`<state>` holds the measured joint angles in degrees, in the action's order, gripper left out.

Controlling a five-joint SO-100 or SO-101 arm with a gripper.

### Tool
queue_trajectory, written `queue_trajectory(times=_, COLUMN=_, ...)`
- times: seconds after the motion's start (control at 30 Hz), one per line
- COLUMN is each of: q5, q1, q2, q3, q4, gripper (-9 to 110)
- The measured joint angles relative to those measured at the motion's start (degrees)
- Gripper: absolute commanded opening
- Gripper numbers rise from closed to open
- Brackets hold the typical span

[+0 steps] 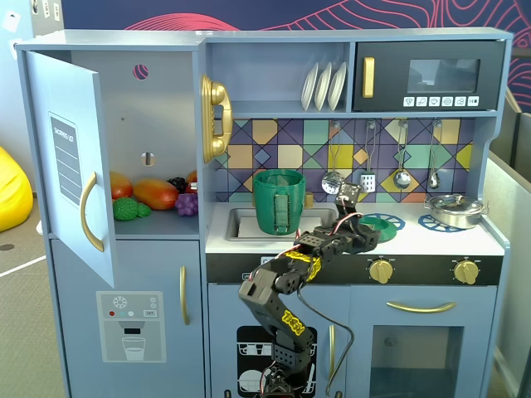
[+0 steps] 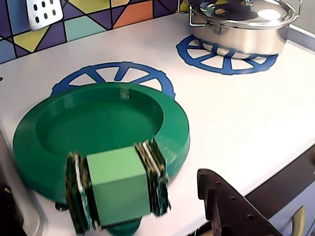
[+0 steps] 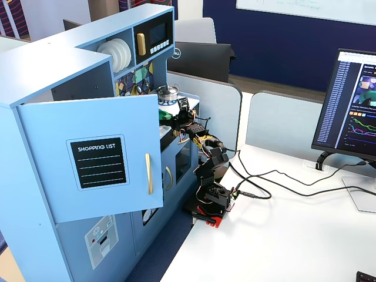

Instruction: Pick up the lid from the counter and put it on the green recipient

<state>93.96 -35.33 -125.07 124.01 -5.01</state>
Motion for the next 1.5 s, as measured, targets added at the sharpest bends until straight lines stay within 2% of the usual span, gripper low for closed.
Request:
queue_trajectory(times=0.37, q5=-0.5, q1=1.2, q2=8.9, q3=-8.0, q4=0.0, gripper=40)
queue_trajectory(times=0.63, q5=-0.5, q1=1.4, q2=14.1, q3=-11.2, q4=0.0, gripper=37)
queue_trajectory(times=0.7, q5=-0.5, q1=1.7, q2=14.8, q3=-11.8, q4=0.0, gripper=28)
queue_trajectory(times=0.77, q5=-0.4, q1=2.5, q2=15.2, q3=-12.1, q4=0.0, gripper=0)
queue_trajectory(times=1.17, q5=-0.5, q1=4.8, q2=15.2, q3=-12.3, q4=1.4, gripper=0)
queue_trajectory(times=1.5, q5=-1.9, q1=5.1, q2=12.8, q3=-21.7, q4=-0.5, gripper=0)
